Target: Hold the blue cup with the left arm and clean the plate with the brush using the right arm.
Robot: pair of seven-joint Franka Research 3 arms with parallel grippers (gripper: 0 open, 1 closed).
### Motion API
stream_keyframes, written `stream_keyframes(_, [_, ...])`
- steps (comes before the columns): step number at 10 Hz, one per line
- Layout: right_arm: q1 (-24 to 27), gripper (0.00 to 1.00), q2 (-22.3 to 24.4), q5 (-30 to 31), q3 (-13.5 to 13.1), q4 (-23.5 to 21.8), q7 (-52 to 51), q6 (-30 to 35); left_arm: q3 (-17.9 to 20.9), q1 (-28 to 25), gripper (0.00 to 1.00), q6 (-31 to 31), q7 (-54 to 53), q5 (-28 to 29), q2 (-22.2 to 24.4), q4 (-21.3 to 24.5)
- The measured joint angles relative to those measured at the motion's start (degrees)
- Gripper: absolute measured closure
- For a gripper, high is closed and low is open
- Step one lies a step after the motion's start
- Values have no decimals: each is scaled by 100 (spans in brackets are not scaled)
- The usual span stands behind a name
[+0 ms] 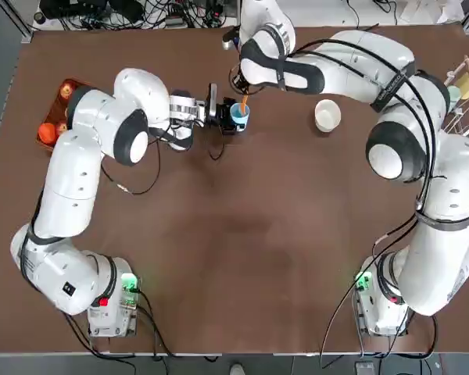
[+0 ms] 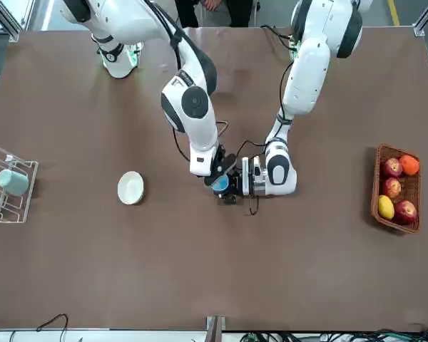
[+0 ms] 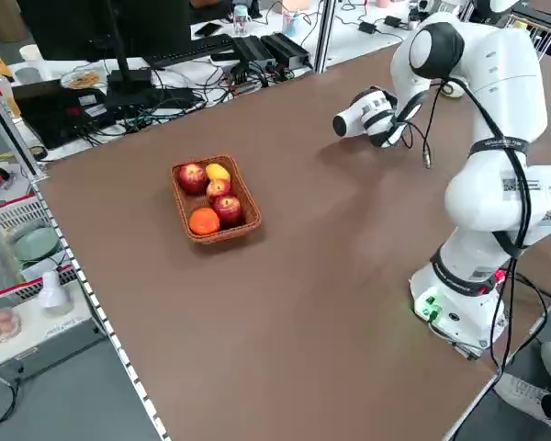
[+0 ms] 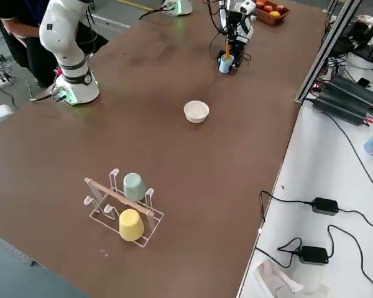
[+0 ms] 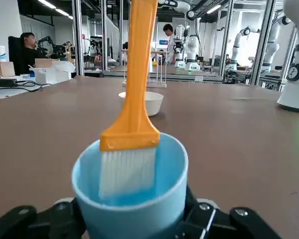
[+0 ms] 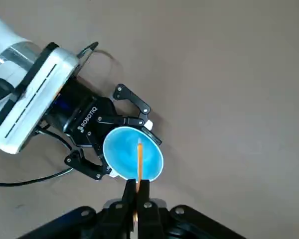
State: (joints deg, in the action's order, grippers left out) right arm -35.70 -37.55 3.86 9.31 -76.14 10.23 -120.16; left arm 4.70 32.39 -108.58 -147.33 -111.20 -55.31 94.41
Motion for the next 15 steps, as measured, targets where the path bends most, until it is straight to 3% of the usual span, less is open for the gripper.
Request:
stream_keyframes(5, [14,95,-91,2,-35,3,38,-313,1,1,33,0,0,0,-1,-1])
stream_keyframes(15, [-15,95,-127,5,-94,-54,151,102,2,30,33,-3,0,-4,-2,-9])
